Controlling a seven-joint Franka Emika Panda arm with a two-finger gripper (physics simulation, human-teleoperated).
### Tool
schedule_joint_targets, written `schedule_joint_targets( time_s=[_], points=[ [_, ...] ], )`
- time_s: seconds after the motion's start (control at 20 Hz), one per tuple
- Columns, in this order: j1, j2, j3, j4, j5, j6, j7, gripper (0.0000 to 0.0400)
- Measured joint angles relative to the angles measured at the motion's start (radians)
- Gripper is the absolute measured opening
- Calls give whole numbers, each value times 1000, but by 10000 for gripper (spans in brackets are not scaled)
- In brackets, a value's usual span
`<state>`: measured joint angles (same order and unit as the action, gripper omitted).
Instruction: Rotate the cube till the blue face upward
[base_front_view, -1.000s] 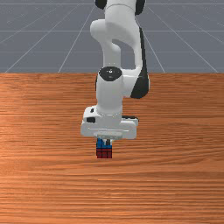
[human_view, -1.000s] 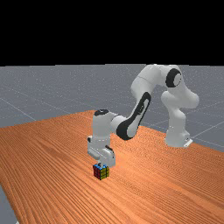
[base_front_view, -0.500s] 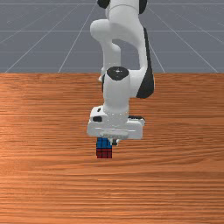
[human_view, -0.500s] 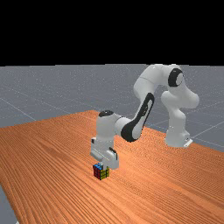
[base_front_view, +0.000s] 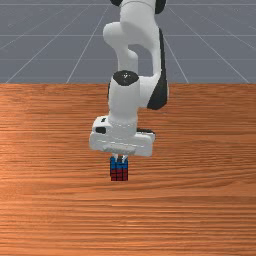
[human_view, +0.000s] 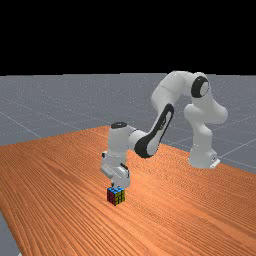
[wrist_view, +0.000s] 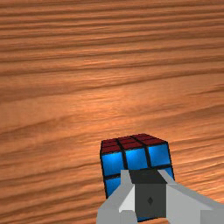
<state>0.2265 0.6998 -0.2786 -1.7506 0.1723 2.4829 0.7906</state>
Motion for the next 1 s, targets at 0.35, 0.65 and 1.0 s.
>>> schedule_joint_targets(
  time_s=[0.35,0.65,1.0],
  points=[
    [15,4,14,-33,-4,15,-5,2],
    [18,1,17,-39,-6,26,2,25],
    [100,17,44,-51,-24,19,58,8]
  ],
)
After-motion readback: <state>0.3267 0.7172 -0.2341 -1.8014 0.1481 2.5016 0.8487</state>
